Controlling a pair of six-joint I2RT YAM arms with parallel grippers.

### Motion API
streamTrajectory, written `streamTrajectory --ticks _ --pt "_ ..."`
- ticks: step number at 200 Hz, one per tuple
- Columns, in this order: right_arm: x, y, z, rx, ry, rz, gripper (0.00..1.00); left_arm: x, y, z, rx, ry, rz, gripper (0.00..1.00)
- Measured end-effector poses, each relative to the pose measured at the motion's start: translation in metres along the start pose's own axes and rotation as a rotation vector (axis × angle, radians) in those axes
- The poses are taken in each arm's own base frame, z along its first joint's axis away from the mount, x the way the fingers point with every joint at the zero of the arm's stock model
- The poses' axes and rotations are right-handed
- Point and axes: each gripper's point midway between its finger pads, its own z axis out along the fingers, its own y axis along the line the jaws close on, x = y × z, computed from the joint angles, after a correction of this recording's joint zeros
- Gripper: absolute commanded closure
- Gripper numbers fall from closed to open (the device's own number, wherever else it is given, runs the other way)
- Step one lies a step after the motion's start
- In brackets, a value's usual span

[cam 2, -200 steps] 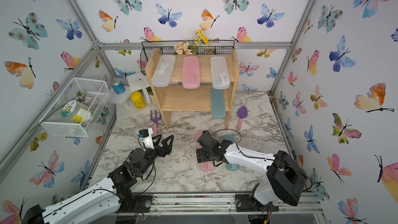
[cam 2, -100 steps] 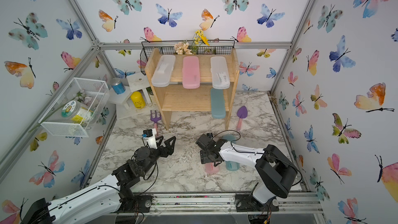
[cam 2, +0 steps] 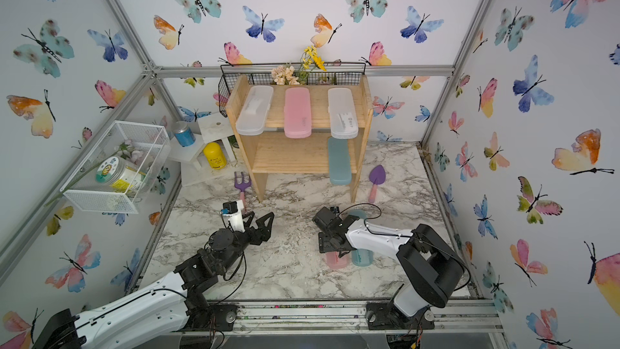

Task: Remove the pencil cases from the shelf
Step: Place the pencil case at the center of the board, then pick up the pencil case from the shelf.

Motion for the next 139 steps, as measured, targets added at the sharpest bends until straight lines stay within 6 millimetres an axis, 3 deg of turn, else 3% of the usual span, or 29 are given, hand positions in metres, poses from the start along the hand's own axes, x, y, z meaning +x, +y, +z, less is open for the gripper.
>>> streamTrajectory --ticks 41,60,98,139 --pt "-0.002 0.001 0.000 -0.007 -0.008 -0.004 0.06 0.000 0.000 0.000 -0.001 0.001 -0.004 0.08" --pt "-0.007 0.003 -0.010 -0.028 -0.036 -0.007 0.03 -0.005 -0.003 0.001 0.002 -0.002 -0.014 0.06" --pt "-0.041 0.006 -0.073 -0.131 -0.236 -0.004 0.01 -0.026 -0.027 0.010 0.061 -0.004 -0.108 0.01" --pt "-0.067 -0.006 -0.124 -0.104 -0.366 -0.013 0.01 -0.054 -0.059 0.045 0.182 0.073 -0.292 0.00"
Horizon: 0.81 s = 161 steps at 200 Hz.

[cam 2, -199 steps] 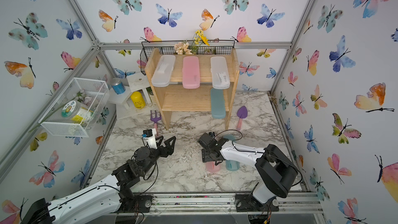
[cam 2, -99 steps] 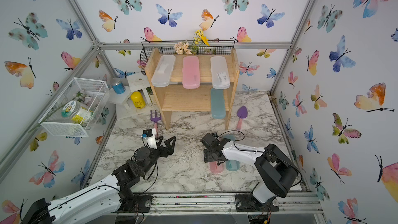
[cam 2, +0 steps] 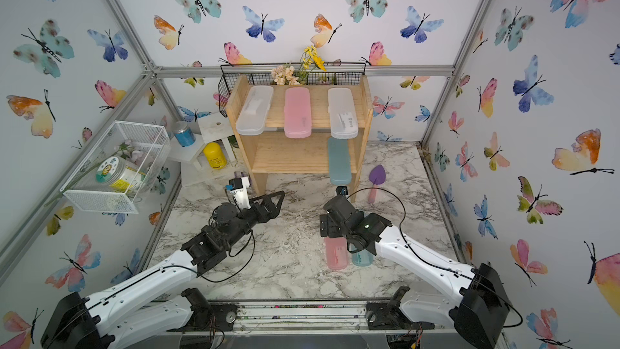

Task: Remove the pencil cases from the shelf
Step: Pick up the pencil case from the shelf.

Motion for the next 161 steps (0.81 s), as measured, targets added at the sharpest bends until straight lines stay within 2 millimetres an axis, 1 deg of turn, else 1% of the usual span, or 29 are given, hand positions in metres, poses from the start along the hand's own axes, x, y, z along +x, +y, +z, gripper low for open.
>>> streamTrajectory --ticks 18,35,38,41,50,56,75,95,113,124,144,161 --pt "-0.012 -0.004 -0.014 0.013 -0.038 0.005 0.01 -0.003 -0.015 0.018 0.061 0.044 -0.054 0.00" --pt "-0.026 -0.010 -0.031 0.022 -0.093 0.019 0.01 0.005 -0.033 0.038 0.132 0.118 -0.090 0.00" --pt "-0.030 -0.011 -0.036 0.022 -0.108 0.023 0.01 0.006 -0.040 0.042 0.156 0.135 -0.099 0.00" --pt "-0.033 -0.012 -0.039 0.023 -0.118 0.027 0.01 0.008 -0.040 0.046 0.157 0.145 -0.103 0.00" --pt "-0.047 -0.015 -0.052 0.024 -0.162 0.041 0.01 0.011 -0.049 0.055 0.197 0.177 -0.123 0.00" --pt "-0.057 -0.018 -0.060 0.029 -0.191 0.055 0.01 0.016 -0.054 0.065 0.224 0.205 -0.138 0.00" --pt "-0.094 -0.034 -0.087 0.055 -0.282 0.110 0.01 0.032 -0.060 0.083 0.277 0.271 -0.197 0.00" --pt "-0.124 -0.061 -0.104 0.105 -0.349 0.167 0.01 0.051 -0.055 0.099 0.290 0.329 -0.256 0.00" --pt "-0.139 -0.083 -0.111 0.142 -0.376 0.197 0.01 0.064 -0.055 0.112 0.300 0.373 -0.299 0.02" --pt "-0.145 -0.089 -0.112 0.150 -0.381 0.201 0.01 0.066 -0.059 0.118 0.314 0.386 -0.312 0.03" --pt "-0.151 -0.087 -0.109 0.135 -0.373 0.188 0.01 0.069 -0.071 0.128 0.356 0.402 -0.339 0.07" --pt "-0.152 -0.082 -0.101 0.112 -0.355 0.173 0.01 0.069 -0.078 0.134 0.382 0.402 -0.364 0.10"
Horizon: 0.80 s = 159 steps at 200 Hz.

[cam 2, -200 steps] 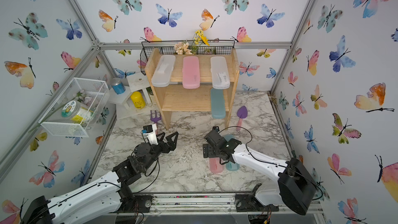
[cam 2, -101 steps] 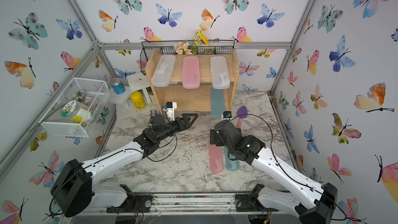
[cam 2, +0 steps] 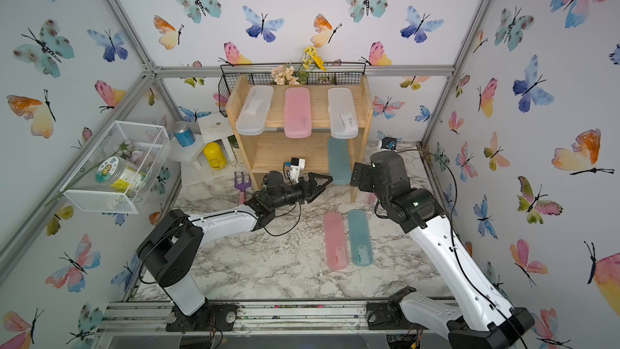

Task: Remove the pencil cases from the shelf
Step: Pick up the pencil case from the shelf.

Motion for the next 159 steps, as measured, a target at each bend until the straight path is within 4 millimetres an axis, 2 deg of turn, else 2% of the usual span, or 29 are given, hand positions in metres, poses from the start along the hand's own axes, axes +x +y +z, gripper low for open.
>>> streamTrajectory --ticks 24,80,101,115,136,159 --pt "0.003 0.005 0.005 -0.025 0.020 -0.007 0.01 -0.002 -0.001 0.011 0.025 0.000 -0.024 0.13" --pt "0.002 0.010 0.004 -0.052 0.016 -0.006 0.01 -0.004 0.016 0.028 0.005 0.009 -0.079 0.27" --pt "0.001 0.010 0.003 -0.056 0.013 -0.009 0.01 -0.008 0.012 0.033 0.015 0.006 -0.076 0.40" --pt "0.000 0.009 0.003 -0.056 0.010 -0.007 0.01 -0.012 0.006 0.035 0.026 0.002 -0.073 0.44" --pt "0.001 0.009 0.003 -0.058 0.012 -0.008 0.01 -0.015 0.000 0.037 0.034 -0.001 -0.063 0.56" --pt "0.002 0.010 0.003 -0.062 0.015 -0.011 0.01 -0.014 0.003 0.037 0.019 0.004 -0.067 0.70"
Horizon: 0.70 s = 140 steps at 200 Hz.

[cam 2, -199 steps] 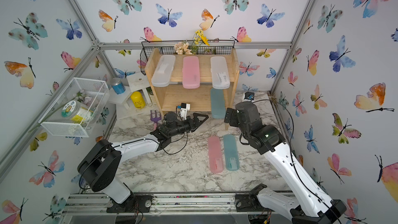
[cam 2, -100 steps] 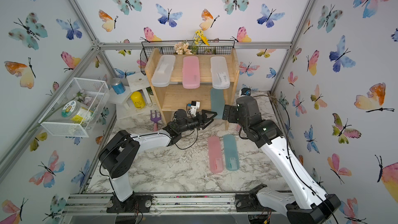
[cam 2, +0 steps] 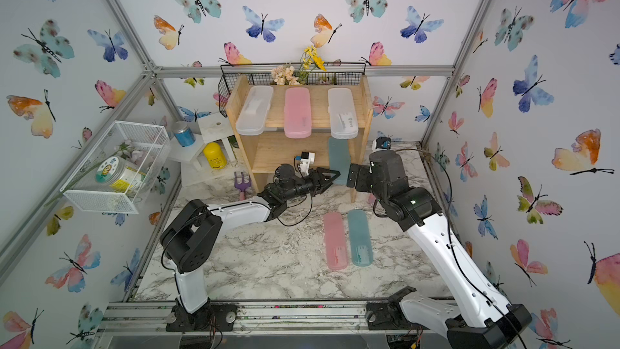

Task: Remove the pencil cases from the shelf
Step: Pick up the pencil case from the shelf.

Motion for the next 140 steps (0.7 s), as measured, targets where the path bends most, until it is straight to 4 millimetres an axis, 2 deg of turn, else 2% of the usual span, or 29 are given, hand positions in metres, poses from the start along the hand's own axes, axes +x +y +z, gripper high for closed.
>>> streamTrajectory --ticks 19,44,71,109,140 --pt "0.001 0.002 0.000 -0.009 0.005 -0.005 0.01 0.002 0.006 -0.001 -0.017 0.006 -0.007 0.81" --pt "0.006 0.005 0.004 -0.032 0.015 -0.008 0.01 0.004 0.007 -0.006 -0.011 -0.008 0.005 0.83" --pt "0.020 0.015 0.011 -0.093 0.050 -0.010 0.01 0.013 0.011 -0.023 -0.014 -0.019 0.032 0.83" --pt "0.043 0.046 0.021 -0.279 0.116 0.016 0.01 0.028 0.018 -0.069 -0.073 -0.075 0.144 0.81" --pt "0.052 0.073 0.026 -0.377 0.146 0.019 0.01 0.040 0.027 -0.111 -0.144 -0.120 0.223 0.80"
